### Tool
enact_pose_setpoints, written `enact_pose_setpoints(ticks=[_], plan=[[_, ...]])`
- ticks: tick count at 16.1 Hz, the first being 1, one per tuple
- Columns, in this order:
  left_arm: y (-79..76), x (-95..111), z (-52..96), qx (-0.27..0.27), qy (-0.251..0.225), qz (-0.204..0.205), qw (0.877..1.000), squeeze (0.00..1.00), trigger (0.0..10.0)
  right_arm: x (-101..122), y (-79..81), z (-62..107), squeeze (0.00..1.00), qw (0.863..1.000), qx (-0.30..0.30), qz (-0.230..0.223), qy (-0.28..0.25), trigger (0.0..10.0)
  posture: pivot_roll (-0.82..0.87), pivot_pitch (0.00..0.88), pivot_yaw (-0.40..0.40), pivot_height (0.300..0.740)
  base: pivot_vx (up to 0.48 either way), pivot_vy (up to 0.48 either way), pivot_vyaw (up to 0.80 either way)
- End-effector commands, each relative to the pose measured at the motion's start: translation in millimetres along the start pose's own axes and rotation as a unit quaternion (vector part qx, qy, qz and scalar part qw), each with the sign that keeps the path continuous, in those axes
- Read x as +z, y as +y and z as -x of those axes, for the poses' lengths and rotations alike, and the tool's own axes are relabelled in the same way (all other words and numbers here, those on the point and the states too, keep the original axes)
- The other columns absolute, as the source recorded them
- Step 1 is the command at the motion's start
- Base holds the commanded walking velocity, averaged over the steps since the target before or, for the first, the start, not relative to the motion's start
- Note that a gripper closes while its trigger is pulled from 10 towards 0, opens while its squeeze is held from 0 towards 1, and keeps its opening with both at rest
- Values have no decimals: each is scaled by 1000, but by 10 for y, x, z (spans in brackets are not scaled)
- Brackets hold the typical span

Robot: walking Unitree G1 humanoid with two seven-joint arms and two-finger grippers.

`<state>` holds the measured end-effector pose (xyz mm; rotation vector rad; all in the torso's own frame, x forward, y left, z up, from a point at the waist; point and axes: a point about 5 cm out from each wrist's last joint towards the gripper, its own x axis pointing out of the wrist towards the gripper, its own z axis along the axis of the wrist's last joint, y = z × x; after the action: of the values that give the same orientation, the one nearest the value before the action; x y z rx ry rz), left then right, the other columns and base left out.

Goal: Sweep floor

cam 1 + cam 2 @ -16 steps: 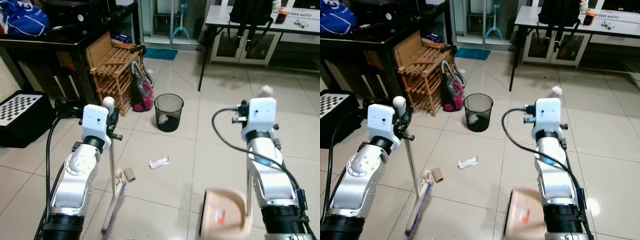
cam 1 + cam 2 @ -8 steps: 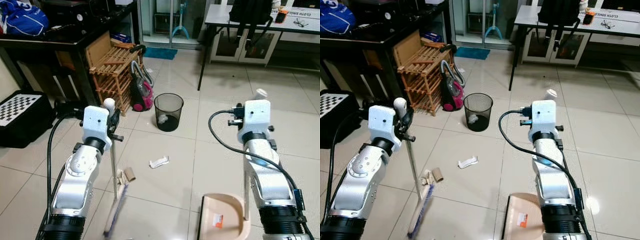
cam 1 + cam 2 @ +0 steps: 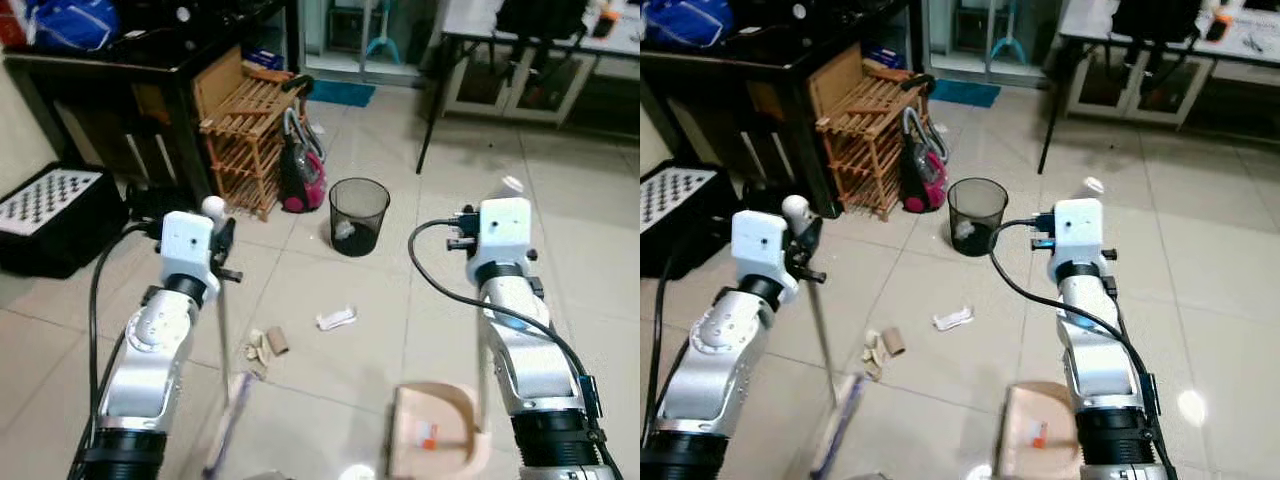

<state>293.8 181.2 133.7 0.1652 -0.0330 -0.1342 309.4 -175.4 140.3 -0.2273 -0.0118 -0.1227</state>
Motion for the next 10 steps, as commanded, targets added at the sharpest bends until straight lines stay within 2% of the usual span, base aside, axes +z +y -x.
enact_pose_setpoints(ticks=[1,6,9,10], plan=[[-24,87,-38,-3,-16,-5,1000,0,10000,57,-85,-21,0,1000,-13,8,-9,10000,-81,0,26,740,0,476,0],[6,94,-44,-1,-15,-8,1000,0,10000,74,-87,-29,0,1000,-16,4,-11,10000,-82,2,30,740,0,470,0],[24,67,-36,4,-11,-4,1000,0,10000,142,-7,-8,0,999,5,-11,-33,10000,-91,0,36,740,0,446,0],[28,71,-39,8,-12,-1,1000,0,10000,175,49,0,0,999,22,-12,-40,10000,-90,0,32,740,0,0,0]])
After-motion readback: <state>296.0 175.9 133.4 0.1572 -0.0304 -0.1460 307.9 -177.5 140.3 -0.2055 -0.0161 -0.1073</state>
